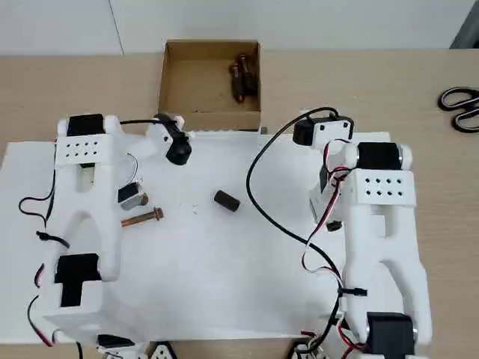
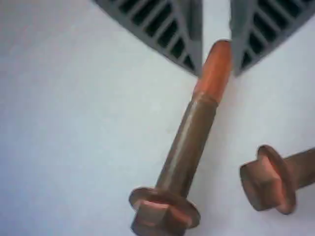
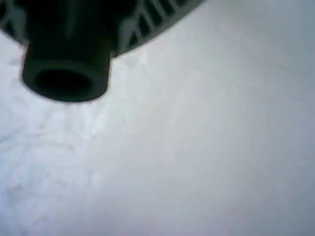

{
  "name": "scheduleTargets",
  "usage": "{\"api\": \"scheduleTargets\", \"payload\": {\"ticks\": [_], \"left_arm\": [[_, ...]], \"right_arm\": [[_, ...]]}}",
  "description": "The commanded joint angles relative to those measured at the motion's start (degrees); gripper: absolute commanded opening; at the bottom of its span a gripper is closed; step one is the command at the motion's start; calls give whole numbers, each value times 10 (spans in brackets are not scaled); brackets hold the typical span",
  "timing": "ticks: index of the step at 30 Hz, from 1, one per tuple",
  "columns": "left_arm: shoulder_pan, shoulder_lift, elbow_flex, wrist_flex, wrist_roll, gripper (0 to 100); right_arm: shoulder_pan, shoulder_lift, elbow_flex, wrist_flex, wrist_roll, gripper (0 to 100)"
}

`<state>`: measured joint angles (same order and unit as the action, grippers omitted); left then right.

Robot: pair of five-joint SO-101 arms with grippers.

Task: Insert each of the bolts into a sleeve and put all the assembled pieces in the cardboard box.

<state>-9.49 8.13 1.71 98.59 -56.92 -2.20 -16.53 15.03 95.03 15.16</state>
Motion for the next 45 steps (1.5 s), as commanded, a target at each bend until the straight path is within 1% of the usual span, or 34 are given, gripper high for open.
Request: {"api": "scheduleTargets", "payload": {"ticks": [1, 10, 14, 17, 23, 32, 39, 45], "left_arm": [[6, -4, -7, 18, -11, 65], [11, 0, 14, 5, -49, 83], [9, 47, 15, -4, -56, 83], [9, 75, 14, -20, -57, 81], [16, 82, 14, -45, -56, 81], [36, 83, 17, -50, -56, 81], [36, 144, 16, -62, -56, 80], [36, 159, 16, -79, -56, 80]], "right_arm": [[6, -22, -3, -3, 6, 4], [6, -22, -3, -3, 6, 4], [6, -19, -3, -3, 6, 4], [6, -18, -3, -3, 6, 4], [6, -18, -3, -3, 6, 4], [6, -17, -3, -4, 6, 4], [6, -17, -3, -3, 6, 4], [5, -17, -3, -3, 6, 4]]}}
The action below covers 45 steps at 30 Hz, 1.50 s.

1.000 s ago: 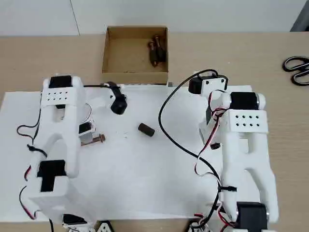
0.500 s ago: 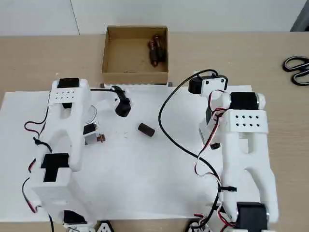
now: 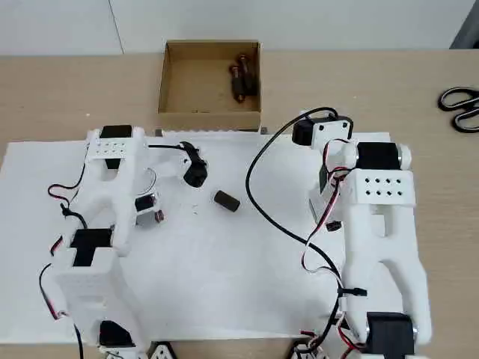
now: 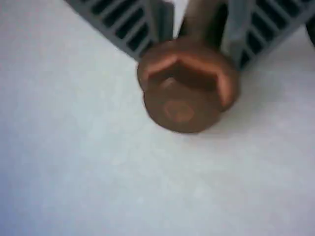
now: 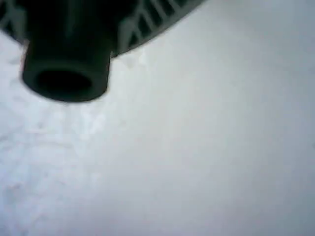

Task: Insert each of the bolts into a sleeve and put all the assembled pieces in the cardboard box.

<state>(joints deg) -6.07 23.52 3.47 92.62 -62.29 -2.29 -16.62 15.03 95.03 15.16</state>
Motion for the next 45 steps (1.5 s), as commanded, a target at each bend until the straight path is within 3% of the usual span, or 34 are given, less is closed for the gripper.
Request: {"api": "scheduleTargets", "payload": {"ticks": [1, 8, 15, 22, 33, 39, 45], "left_arm": [[3, 6, -1, -25, -3, 79], [3, 9, 0, -59, 1, 5], [-1, 23, -3, -60, 17, 6], [0, -69, -4, -46, 28, 6], [10, -294, -4, -43, 170, 6], [9, -367, -5, -43, 312, 6], [14, -456, 0, -83, 336, 6]], "right_arm": [[6, -16, -3, -3, 6, 4], [5, -21, -3, -4, 6, 4], [2, -22, -7, -3, 6, 4], [1, -44, -62, 7, 3, 3], [-58, -205, -24, 9, 3, 3], [-63, -293, 10, 7, 6, 2], [-60, -374, 84, -5, 2, 2]]}}
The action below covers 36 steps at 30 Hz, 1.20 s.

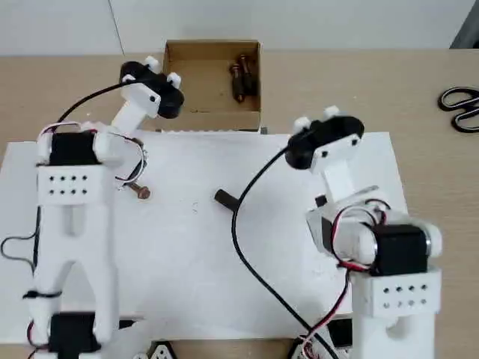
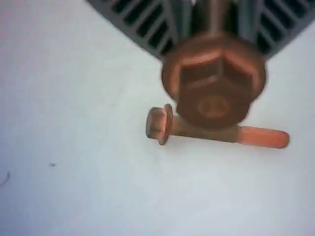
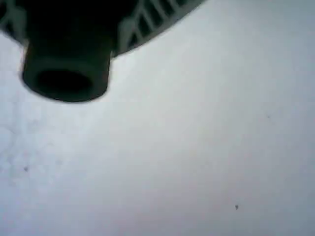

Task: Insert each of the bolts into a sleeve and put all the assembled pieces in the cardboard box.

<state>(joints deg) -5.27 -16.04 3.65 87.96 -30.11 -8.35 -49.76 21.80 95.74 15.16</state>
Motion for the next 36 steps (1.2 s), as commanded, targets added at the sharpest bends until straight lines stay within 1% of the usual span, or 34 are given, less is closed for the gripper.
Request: {"api": "scheduleTargets", "payload": {"ticks": [1, 4, 7, 12, 14, 18, 20, 24, 28, 32, 36], "left_arm": [[8, -74, 3, -53, 31, 6], [12, -110, 36, -109, 86, 6], [22, -149, 102, -164, 135, 6], [41, -241, 247, -278, 230, 6], [42, -287, 314, -338, 289, 6], [61, -381, 449, -456, 403, 6], [84, -428, 503, -490, 450, 6], [128, -513, 577, -511, 544, 6], [157, -578, 621, -513, 613, 6], [169, -628, 649, -513, 647, 6], [180, -669, 657, -511, 654, 6]], "right_arm": [[0, -61, 28, -29, 2, 2], [-1, -121, 73, -93, 2, 2], [-2, -175, 138, -153, 1, 2], [-3, -255, 234, -237, -54, 2], [-7, -284, 269, -273, -69, 2], [-47, -339, 343, -319, -75, 2], [-82, -364, 375, -329, -75, 2], [-144, -419, 430, -355, -75, 2], [-187, -473, 491, -398, -75, 2], [-232, -527, 542, -422, -73, 2], [-281, -542, 568, -423, -74, 2]]}}
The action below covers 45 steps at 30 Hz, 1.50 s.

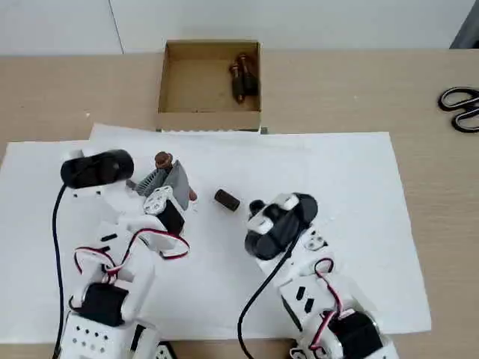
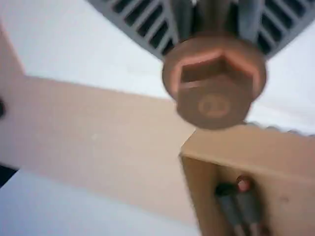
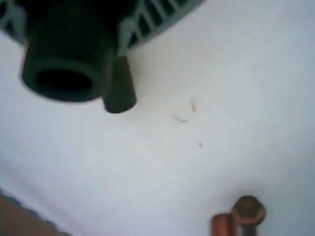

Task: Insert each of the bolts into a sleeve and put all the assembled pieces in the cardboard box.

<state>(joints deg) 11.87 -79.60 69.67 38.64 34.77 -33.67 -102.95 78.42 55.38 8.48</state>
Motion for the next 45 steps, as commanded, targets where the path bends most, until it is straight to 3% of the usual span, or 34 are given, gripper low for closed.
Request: {"api": "scheduleTargets", "payload": {"ticks": [1, 12, 21, 45], "left_arm": [[13, -43, -1, -18, 5, 6], [76, -76, 1, 33, 76, 6], [113, -76, -2, 48, 76, 6], [144, -74, -37, 85, 76, 6]], "right_arm": [[-39, -9, 4, -21, -8, 2], [-87, -8, 40, -22, -2, 2], [-85, -7, 45, -76, 22, 2], [-59, -7, 54, -82, 33, 2]]}}
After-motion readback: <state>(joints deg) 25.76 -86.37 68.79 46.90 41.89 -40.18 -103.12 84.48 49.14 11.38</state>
